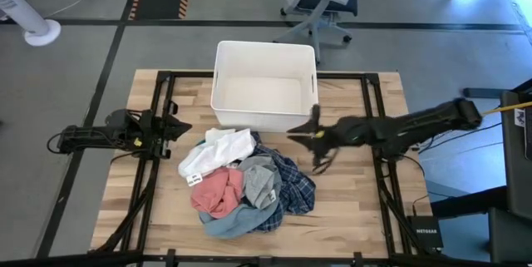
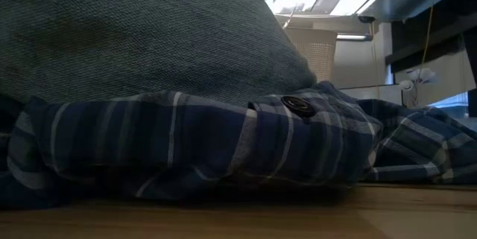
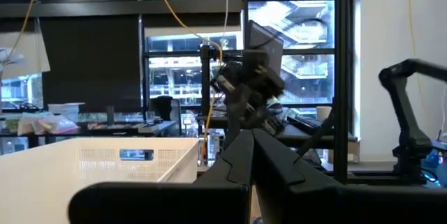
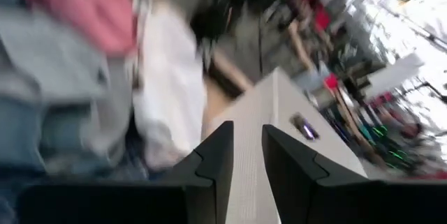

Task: Sort clothes
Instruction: Put the white shorts into the white laundry bin

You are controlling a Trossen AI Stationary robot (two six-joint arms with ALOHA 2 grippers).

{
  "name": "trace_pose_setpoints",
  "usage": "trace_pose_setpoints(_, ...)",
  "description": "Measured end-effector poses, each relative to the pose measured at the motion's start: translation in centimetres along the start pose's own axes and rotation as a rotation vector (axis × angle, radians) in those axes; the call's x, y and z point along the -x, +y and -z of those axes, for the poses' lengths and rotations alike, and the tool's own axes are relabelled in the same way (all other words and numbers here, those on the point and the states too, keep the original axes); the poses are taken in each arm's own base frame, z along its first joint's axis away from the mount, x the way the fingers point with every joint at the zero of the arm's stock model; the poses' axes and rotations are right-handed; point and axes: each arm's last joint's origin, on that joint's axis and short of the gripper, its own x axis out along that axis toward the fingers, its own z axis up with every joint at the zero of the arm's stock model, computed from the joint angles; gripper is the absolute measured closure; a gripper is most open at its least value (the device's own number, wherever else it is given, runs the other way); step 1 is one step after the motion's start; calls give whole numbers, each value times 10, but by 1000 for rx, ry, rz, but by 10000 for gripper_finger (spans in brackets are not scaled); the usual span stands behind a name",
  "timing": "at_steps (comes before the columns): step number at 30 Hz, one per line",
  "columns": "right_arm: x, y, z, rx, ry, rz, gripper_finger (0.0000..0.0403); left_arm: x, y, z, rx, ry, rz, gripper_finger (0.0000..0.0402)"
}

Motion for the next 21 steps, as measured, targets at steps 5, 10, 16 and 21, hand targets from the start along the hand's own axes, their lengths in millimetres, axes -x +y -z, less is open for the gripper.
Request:
trace_pose_setpoints(5,-31,17,-34,272,183,-28,308,0,0,0,-2,0,0,402)
trace_pose_setpoints(10,-63,31,-41,399,272,-73,308,0,0,0,1,-1,0,402)
trace_pose_setpoints(16,-97,50,-21,522,334,-177,306,0,0,-1,4,-5,0,402)
trace_pose_setpoints(21,-114,56,-6,557,347,-239,270,0,0,-1,4,-5,0,402)
